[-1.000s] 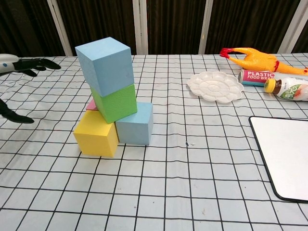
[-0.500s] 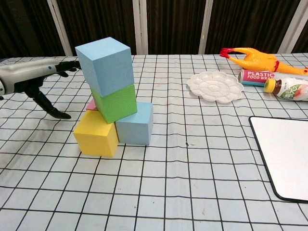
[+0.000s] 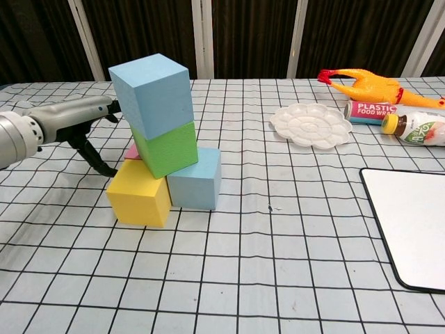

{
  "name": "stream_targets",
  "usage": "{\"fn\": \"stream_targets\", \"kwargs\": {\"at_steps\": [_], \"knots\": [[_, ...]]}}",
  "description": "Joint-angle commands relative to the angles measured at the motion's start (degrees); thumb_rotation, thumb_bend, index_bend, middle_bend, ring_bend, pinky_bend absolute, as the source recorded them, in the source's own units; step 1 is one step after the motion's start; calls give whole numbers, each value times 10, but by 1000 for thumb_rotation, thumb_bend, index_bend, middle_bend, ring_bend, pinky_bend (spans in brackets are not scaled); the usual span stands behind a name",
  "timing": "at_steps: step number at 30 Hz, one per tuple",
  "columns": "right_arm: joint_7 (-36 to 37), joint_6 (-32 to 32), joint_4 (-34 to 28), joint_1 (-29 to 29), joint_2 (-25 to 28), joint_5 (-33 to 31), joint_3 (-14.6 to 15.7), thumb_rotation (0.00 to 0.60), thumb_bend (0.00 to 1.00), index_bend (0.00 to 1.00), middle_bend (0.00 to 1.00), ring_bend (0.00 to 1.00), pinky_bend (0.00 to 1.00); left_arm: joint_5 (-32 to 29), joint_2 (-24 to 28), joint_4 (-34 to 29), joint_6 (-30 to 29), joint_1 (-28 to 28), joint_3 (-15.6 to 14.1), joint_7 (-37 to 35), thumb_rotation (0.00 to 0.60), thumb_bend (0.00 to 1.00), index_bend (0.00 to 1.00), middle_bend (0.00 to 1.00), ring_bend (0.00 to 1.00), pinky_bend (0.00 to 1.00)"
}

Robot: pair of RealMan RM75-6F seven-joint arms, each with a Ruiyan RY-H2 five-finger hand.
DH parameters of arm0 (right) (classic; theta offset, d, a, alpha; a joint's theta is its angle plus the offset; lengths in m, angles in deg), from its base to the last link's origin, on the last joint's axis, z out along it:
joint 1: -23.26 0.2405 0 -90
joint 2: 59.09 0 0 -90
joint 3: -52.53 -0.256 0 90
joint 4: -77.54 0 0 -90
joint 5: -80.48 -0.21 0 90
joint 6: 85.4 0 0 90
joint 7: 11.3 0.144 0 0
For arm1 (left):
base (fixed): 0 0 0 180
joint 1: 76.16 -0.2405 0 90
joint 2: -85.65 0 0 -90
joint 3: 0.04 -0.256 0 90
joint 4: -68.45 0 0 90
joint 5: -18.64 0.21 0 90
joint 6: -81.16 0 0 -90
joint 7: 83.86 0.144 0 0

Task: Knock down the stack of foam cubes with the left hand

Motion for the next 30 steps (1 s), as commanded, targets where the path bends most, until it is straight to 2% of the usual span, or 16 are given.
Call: {"fn": "stream_targets", "kwargs": {"at_steps": [1, 6, 10, 13, 17, 19, 25, 30], "knots": [[1, 0, 0, 0, 0, 0, -1, 600, 27, 182, 67, 110, 61, 1, -10, 9, 5, 9, 1, -2, 600, 88, 19, 14, 0, 133], [2, -2, 1, 1, 0, -2, -1, 600, 29, 182, 67, 110, 61, 7, -31, 30, 10, 22, -1, -9, 600, 101, 38, 36, 0, 141], [3, -1, 0, 1, 1, -1, 0, 600, 28, 182, 67, 110, 61, 17, -46, 43, 14, 28, -5, -25, 600, 137, 62, 72, 20, 196], [5, 0, -1, 0, 2, 0, 0, 600, 28, 182, 67, 111, 61, 28, -57, 55, 5, 30, -7, -32, 600, 211, 102, 139, 100, 265], [9, 0, 0, 0, 3, 0, 0, 600, 27, 182, 67, 111, 61, 50, -75, 75, -21, 30, -8, -50, 600, 384, 218, 301, 289, 446], [11, -2, 0, 1, 4, -1, 0, 600, 28, 182, 67, 111, 61, 61, -86, 89, -40, 28, -5, -60, 600, 432, 241, 348, 335, 488], [13, -10, 0, 4, 4, -4, 0, 600, 28, 182, 67, 115, 61, 84, -110, 132, -64, 33, -1, -104, 600, 531, 275, 409, 430, 560], [13, -16, 0, 7, 3, -6, 0, 600, 28, 182, 67, 115, 61, 100, -107, 141, -81, 32, -5, -107, 600, 536, 281, 415, 438, 564]]}}
